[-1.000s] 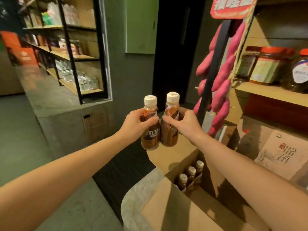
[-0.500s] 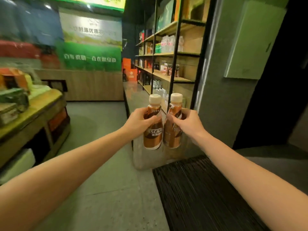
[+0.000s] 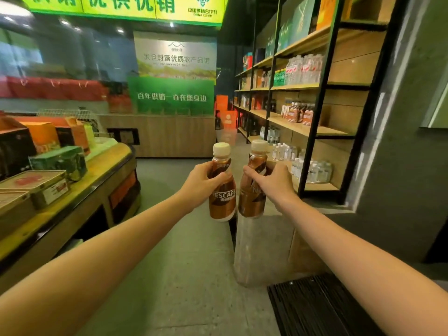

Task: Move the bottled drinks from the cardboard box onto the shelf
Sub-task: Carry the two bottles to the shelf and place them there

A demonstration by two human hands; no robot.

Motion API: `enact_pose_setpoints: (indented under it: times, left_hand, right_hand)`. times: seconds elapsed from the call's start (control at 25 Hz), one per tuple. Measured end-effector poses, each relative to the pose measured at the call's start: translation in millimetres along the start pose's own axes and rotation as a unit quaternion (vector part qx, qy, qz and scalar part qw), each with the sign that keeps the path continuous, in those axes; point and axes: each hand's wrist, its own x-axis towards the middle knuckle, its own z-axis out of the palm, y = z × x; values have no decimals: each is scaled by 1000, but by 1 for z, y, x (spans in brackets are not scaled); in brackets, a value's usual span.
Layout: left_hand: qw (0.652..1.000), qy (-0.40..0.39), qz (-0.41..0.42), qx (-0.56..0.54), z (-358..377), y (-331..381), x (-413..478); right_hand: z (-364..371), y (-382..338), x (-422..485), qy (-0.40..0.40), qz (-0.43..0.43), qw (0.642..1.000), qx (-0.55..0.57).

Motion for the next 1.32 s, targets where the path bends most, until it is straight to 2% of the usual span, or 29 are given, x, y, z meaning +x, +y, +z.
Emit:
enact_pose_setpoints:
  times: [0.4, 0.68, 1.04, 1.32]
  left_hand:
    - [1000, 21, 5, 12, -19, -83, 275]
    - [1000, 17, -5, -2, -31, -160, 448]
    - [994, -107, 37, -10, -67, -250, 713]
    - [978, -191, 64, -52, -7, -280, 873]
  right_hand:
    - [82, 73, 288, -18, -48, 999, -9]
    - [140, 132, 449, -4, -33, 999, -33]
    - [206, 186, 665, 100, 0, 993, -62]
    - [179, 247, 800, 208, 58, 971, -99]
